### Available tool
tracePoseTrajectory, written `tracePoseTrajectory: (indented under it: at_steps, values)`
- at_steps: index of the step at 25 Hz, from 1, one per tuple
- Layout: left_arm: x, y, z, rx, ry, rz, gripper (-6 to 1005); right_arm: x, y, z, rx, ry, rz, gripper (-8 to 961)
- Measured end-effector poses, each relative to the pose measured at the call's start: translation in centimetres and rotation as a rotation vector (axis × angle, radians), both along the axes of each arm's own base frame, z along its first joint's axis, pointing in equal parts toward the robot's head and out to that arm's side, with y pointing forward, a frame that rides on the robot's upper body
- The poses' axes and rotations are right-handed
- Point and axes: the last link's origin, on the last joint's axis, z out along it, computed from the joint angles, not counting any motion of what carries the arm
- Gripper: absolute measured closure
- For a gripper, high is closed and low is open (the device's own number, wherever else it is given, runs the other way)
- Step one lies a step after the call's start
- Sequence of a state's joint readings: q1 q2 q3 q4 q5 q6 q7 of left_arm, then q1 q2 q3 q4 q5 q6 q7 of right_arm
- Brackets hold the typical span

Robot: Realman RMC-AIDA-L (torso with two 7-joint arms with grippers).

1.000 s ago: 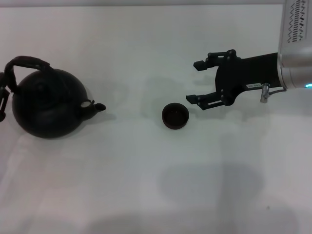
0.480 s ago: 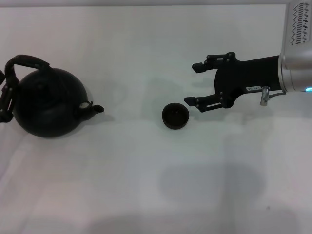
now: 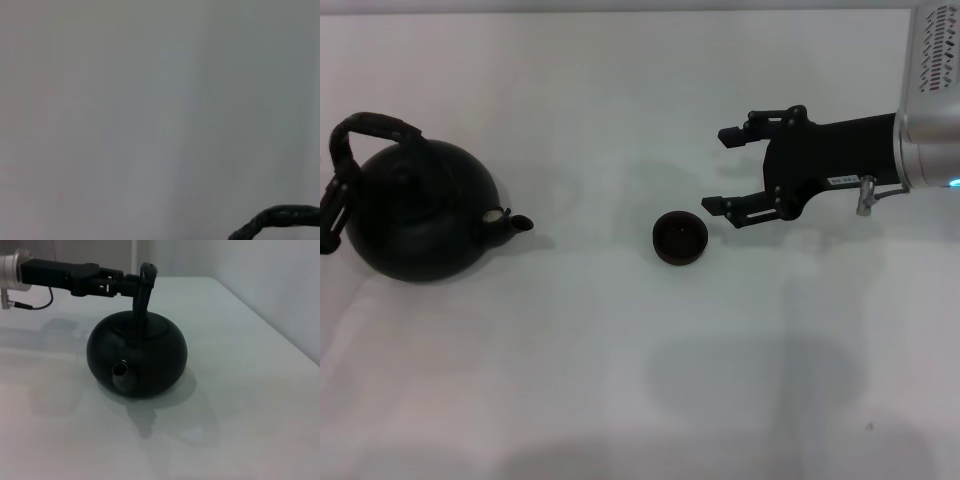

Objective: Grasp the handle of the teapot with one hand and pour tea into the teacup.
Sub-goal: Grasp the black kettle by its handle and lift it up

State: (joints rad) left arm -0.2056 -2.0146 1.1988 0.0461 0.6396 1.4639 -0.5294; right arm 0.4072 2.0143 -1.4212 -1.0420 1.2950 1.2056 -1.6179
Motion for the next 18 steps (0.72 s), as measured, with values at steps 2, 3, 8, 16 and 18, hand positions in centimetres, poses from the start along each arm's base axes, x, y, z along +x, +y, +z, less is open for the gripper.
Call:
tracePoseTrajectory:
  at_steps: [2,3,8,16,18]
  values:
    - [-0.2,0.3,0.2,-0.013,-0.008,0.009,511,0.1,0.0,0.0,-0.001,-0.001,-0.004,87]
    - [-0.2,0.3,0.2,-0.013,-0.008,0.009,502,0.1,0.0,0.0,-0.001,-0.001,-0.004,87]
    - [-0.4,1.4,0.7,-0.050,-0.014,0.019,499,0.2,0.0,0.0,-0.001,-0.001,-0.004,87]
    - [-0.2,2.3,0.5,-0.104,0.004,0.012,512,0.2,-0.1,-0.2,-0.005,0.002,-0.006,87]
    - [-0.2,2.4,0.5,-0.105,0.004,0.013,515,0.3,-0.1,-0.2,-0.007,0.002,-0.010,87]
